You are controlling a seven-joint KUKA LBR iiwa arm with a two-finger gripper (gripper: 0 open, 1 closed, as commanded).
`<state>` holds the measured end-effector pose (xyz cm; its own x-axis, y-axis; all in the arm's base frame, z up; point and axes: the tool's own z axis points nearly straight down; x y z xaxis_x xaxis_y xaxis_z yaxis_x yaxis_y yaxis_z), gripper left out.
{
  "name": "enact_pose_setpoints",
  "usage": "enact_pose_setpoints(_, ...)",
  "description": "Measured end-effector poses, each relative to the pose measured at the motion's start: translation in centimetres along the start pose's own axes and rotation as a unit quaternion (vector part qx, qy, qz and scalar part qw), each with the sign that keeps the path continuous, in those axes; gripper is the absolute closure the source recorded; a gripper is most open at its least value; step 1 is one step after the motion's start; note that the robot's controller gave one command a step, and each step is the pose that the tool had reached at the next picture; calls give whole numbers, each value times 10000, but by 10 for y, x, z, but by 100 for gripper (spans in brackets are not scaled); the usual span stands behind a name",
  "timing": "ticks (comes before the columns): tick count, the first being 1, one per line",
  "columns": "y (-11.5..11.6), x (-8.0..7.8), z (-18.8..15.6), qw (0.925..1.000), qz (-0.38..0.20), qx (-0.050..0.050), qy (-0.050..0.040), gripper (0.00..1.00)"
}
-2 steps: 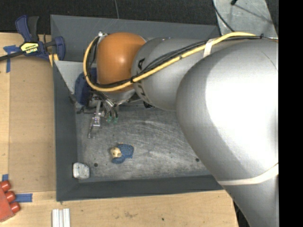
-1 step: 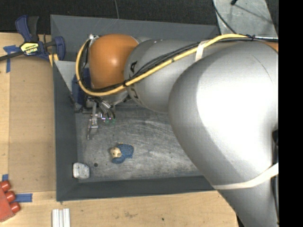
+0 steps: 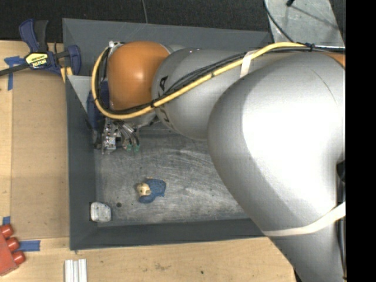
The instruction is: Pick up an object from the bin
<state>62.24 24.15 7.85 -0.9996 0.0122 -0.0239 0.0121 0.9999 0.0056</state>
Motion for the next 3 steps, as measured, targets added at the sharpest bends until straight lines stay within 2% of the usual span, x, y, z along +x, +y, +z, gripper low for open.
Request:
enact_pose_setpoints(1, 0, -3, -37, 10000, 4, 16, 80, 100)
enact_pose_setpoints(3, 1, -6, -51, 10000, 10, 16, 88, 100)
